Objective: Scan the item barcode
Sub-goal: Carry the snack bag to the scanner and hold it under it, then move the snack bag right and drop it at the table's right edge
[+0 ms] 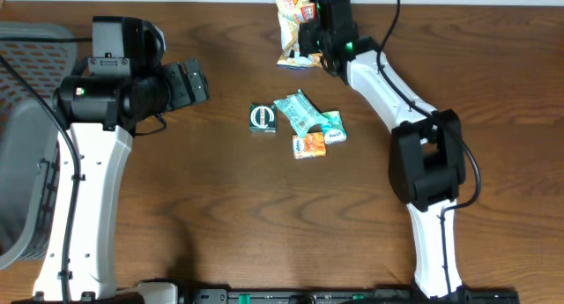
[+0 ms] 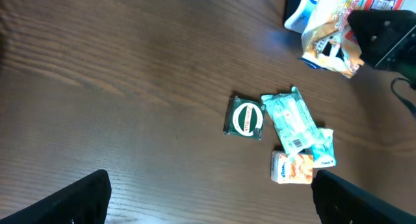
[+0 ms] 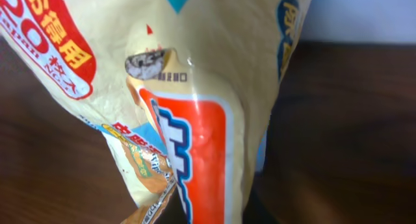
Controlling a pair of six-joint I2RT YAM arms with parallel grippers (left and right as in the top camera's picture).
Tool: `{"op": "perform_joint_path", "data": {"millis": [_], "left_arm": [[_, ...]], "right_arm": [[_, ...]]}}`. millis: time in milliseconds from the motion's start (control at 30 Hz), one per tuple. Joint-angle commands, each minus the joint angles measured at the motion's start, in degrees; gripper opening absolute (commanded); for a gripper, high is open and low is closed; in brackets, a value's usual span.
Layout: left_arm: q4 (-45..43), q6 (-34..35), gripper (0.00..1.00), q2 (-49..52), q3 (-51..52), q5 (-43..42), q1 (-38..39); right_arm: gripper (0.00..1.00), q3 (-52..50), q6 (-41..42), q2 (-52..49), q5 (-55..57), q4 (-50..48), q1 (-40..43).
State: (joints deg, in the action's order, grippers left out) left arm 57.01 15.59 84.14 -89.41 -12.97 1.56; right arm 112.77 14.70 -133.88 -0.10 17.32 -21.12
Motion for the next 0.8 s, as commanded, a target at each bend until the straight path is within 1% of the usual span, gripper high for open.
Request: {"op": "perform_joint_path", "data": {"millis": [0, 200, 500, 633, 767], "left_arm": [[0.17, -0.35, 0.97, 0.11, -0.22, 0.2, -0.2], [0.2, -0.35, 0.98, 0.11, -0.22, 0.2, -0.2], [0.2, -0.37, 0.98, 0.11, -0.22, 0.2, -0.2], [0.2, -0.35, 0.98, 0.11, -0.22, 0.2, -0.2], [0.17, -0.35, 0.97, 0.11, -0.22, 0.2, -0.22]], "right_arm": [[0.01, 8.11, 0.7, 0.33, 2.78, 4.31, 0.63], [0.01, 8.55, 0.7, -0.42, 2.8, 7.85, 1.81], [0.01, 8.59, 0.7, -1.88, 2.73, 8.87, 1.95], [0.01, 8.72, 0.68, -1.38, 3.32, 11.45, 2.45], [0.01, 8.85, 0.7, 1.99, 9.42, 16.28, 5.77]]}}
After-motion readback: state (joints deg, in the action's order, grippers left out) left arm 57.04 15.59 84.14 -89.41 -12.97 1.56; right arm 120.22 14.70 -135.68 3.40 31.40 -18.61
